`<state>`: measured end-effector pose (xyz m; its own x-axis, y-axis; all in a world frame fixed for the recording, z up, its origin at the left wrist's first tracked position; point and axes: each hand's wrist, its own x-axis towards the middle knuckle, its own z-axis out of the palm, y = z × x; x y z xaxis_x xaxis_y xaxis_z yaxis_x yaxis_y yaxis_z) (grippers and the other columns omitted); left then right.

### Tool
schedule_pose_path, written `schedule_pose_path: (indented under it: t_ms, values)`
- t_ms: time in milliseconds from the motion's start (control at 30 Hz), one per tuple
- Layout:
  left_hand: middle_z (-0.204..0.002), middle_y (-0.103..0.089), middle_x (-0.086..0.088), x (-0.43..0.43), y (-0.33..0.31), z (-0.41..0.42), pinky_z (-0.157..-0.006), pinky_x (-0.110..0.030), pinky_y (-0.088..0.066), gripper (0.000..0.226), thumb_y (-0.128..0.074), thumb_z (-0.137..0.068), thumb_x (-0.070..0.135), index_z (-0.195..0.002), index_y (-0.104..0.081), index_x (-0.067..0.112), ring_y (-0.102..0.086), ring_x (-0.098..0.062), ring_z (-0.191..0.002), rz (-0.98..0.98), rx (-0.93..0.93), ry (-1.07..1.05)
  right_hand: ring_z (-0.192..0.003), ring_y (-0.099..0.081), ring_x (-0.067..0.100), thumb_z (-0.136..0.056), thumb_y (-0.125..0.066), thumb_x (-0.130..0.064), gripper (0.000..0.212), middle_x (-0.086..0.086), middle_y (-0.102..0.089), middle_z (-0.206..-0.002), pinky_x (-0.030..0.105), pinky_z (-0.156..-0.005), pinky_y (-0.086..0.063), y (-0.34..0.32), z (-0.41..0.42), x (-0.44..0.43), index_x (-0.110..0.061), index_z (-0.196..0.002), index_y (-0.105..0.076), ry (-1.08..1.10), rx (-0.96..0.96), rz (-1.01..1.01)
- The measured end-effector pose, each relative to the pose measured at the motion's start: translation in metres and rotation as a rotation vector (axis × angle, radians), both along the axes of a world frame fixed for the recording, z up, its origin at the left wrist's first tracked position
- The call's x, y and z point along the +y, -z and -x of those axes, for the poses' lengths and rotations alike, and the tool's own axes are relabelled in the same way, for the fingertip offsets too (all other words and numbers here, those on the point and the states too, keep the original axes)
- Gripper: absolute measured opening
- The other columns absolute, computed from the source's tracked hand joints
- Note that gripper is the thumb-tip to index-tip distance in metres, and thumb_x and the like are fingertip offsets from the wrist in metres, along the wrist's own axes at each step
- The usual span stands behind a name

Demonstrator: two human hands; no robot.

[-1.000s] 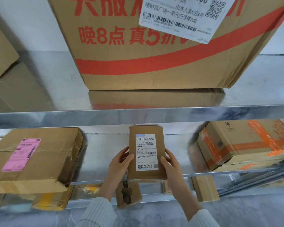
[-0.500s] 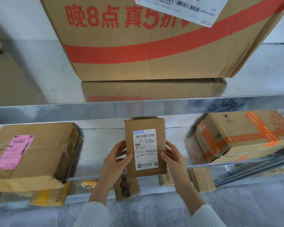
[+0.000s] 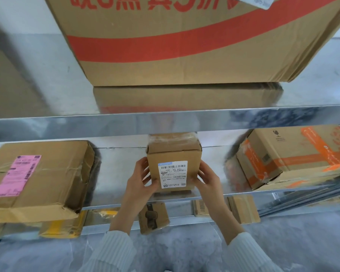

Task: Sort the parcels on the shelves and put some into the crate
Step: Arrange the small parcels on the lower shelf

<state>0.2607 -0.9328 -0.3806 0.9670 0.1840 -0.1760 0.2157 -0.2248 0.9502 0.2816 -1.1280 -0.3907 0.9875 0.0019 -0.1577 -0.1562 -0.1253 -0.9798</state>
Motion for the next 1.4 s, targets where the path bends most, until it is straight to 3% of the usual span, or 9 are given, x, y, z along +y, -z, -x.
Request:
schedule_pose_path:
  t_ms: [167,433,533,700,800,933,1067,1233,1400]
  values:
    - [-0.116,-0.06,0.013,-0.002,0.007,-0.005,-0.09,-0.021,-0.052,0.066,-0.077,-0.075,0.008,-0.124,-0.038,0.029,-0.059,-0.011,-0.111,0.041,0.005,-0.006,-0.108,-0.065,0.008,-0.091,-0.057,-0.003,0.037,-0.01,-0.072,-0.111,0.036,-0.095,-0.054,0.01,-0.004,0.003,-0.023,-0.121,-0.065,0.017,0.014,0.076]
    - [-0.125,-0.06,0.0,-0.005,0.022,-0.004,-0.093,-0.029,-0.053,0.063,-0.077,-0.077,0.011,-0.124,-0.036,0.022,-0.059,-0.017,-0.115,-0.002,0.035,-0.026,-0.109,-0.065,0.009,-0.09,-0.056,-0.004,0.038,-0.009,-0.071,-0.113,0.038,-0.096,-0.053,0.017,-0.002,0.0,-0.021,-0.122,-0.065,0.014,0.037,0.078]
    - [-0.126,-0.058,-0.001,-0.01,0.018,-0.004,-0.096,-0.034,-0.052,0.067,-0.076,-0.077,0.008,-0.129,-0.035,0.02,-0.058,-0.018,-0.115,0.021,0.032,-0.048,-0.115,-0.062,0.01,-0.079,-0.056,-0.013,0.049,-0.009,-0.069,-0.119,0.041,-0.099,-0.051,0.013,-0.001,-0.004,-0.024,-0.127,-0.062,0.0,0.051,0.075]
    - [-0.132,-0.052,-0.002,-0.033,0.013,0.01,-0.097,-0.042,-0.049,0.075,-0.079,-0.073,0.005,-0.132,-0.036,0.021,-0.053,-0.02,-0.116,0.104,0.017,-0.254,-0.125,-0.051,0.012,-0.085,-0.061,0.002,0.065,-0.011,-0.054,-0.137,0.039,-0.107,-0.045,0.003,0.003,-0.014,-0.027,-0.142,-0.047,-0.001,0.133,-0.012]
    - [-0.13,-0.05,-0.001,-0.053,0.017,0.02,-0.092,-0.036,-0.049,0.079,-0.081,-0.071,0.008,-0.131,-0.034,0.026,-0.052,-0.022,-0.114,0.113,-0.027,-0.404,-0.117,-0.057,0.014,-0.086,-0.059,0.006,0.058,-0.007,-0.057,-0.128,0.028,-0.095,-0.052,-0.004,0.004,-0.032,-0.029,-0.132,-0.053,0.059,0.13,0.002]
    - [-0.118,-0.05,-0.001,-0.085,0.014,0.036,-0.092,-0.046,-0.05,0.055,-0.072,-0.082,0.014,-0.118,-0.034,0.03,-0.054,-0.026,-0.103,0.094,-0.14,-0.65,-0.096,-0.069,0.015,-0.085,-0.055,0.009,0.045,0.001,-0.07,-0.107,0.02,-0.078,-0.055,-0.014,0.005,-0.063,-0.03,-0.107,-0.065,0.112,0.083,-0.034]
    - [-0.111,-0.051,-0.005,-0.12,0.006,0.037,-0.071,-0.013,-0.049,0.03,-0.059,-0.092,0.014,-0.109,-0.038,0.028,-0.053,-0.018,-0.09,0.087,-0.229,-0.758,-0.095,-0.068,0.018,-0.085,-0.056,0.01,0.038,0.003,-0.071,-0.102,0.018,-0.078,-0.053,-0.02,0.004,-0.101,-0.022,-0.103,-0.066,0.097,0.056,-0.076]
    - [-0.115,-0.056,-0.008,-0.171,0.008,0.042,-0.086,-0.05,-0.052,0.025,-0.052,-0.093,0.008,-0.116,-0.046,0.015,-0.054,-0.024,-0.096,0.019,-0.212,-0.834,-0.089,-0.066,0.017,-0.085,-0.056,0.013,0.039,0.002,-0.07,-0.094,0.022,-0.078,-0.052,-0.018,0.008,-0.16,-0.022,-0.099,-0.067,0.035,0.068,-0.136]
    - [-0.117,-0.057,-0.017,-0.24,0.011,0.042,-0.091,-0.056,-0.048,0.031,-0.048,-0.09,0.0,-0.115,-0.053,0.018,-0.056,-0.036,-0.104,0.011,-0.173,-0.85,-0.085,-0.067,0.009,-0.084,-0.06,0.01,0.033,-0.004,-0.072,-0.092,0.022,-0.078,-0.052,-0.012,0.016,-0.24,-0.019,-0.099,-0.069,-0.048,0.046,-0.119]
